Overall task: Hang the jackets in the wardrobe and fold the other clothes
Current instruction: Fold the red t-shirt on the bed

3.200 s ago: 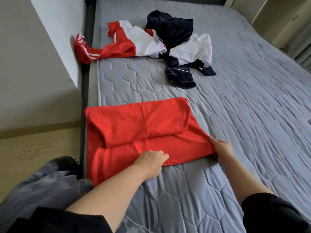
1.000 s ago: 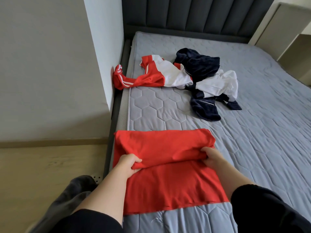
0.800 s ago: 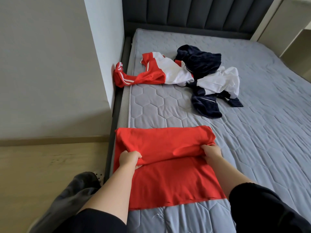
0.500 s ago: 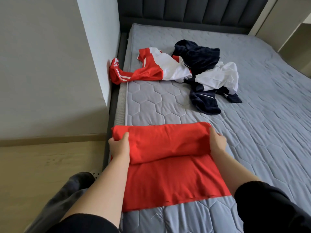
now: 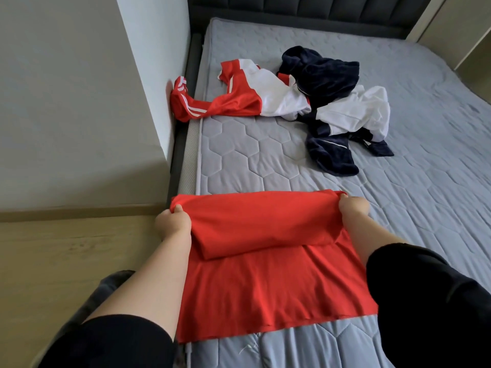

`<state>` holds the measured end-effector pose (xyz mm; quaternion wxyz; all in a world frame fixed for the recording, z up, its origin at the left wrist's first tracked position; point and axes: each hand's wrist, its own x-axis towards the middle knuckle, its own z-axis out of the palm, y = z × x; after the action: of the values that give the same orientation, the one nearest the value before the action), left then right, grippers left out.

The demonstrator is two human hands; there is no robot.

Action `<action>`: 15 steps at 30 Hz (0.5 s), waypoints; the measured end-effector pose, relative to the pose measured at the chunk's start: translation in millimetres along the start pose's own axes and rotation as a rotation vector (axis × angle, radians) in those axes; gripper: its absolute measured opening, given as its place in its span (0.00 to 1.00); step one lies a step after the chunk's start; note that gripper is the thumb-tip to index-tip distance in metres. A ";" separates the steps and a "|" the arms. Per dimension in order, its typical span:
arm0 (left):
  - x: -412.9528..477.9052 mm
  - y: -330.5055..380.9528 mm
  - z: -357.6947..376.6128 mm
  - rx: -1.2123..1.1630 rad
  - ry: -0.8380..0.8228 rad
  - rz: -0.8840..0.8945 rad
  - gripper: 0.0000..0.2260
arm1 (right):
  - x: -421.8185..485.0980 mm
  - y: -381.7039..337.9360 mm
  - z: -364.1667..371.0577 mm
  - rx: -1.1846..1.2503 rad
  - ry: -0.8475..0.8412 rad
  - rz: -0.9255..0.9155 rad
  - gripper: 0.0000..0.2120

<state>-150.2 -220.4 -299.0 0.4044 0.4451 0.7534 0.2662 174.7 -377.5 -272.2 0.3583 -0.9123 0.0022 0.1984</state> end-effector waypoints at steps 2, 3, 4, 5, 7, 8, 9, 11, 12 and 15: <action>-6.7 4.5 -2.2 0.009 0.062 0.086 0.12 | -5.6 2.5 2.4 -0.030 0.055 -0.038 0.17; -10.4 7.1 -3.5 0.009 0.122 0.171 0.12 | -8.8 1.8 3.9 -0.008 0.071 -0.075 0.15; -15.4 9.8 -4.7 0.021 0.194 0.297 0.16 | -12.1 0.9 4.9 0.011 0.123 -0.122 0.13; -21.7 13.6 -4.9 0.060 0.251 0.476 0.19 | -16.4 -0.1 5.8 0.010 0.197 -0.203 0.14; -37.5 20.2 2.9 0.196 0.230 0.895 0.22 | -34.2 -3.7 11.7 -0.094 0.338 -0.535 0.20; -46.5 21.7 10.9 0.301 0.127 1.072 0.22 | -45.3 -4.6 18.0 -0.146 0.354 -0.732 0.21; -56.4 21.6 19.5 0.435 -0.005 1.192 0.23 | -56.6 -4.3 26.8 -0.194 0.300 -0.897 0.21; -70.9 14.5 35.9 0.716 -0.215 1.259 0.26 | -77.1 0.6 45.0 -0.351 0.082 -1.111 0.20; -72.8 7.1 42.2 0.815 -0.275 1.243 0.26 | -84.2 5.8 53.0 -0.461 -0.031 -1.155 0.22; -63.7 -16.4 45.6 0.986 -0.358 1.186 0.27 | -77.2 28.2 63.9 -0.782 -0.131 -1.232 0.26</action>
<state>-101.4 -282.6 -312.0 0.0666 0.9362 0.3451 -0.0029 76.4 -367.3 -305.0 0.0525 -0.7954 -0.6038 0.0014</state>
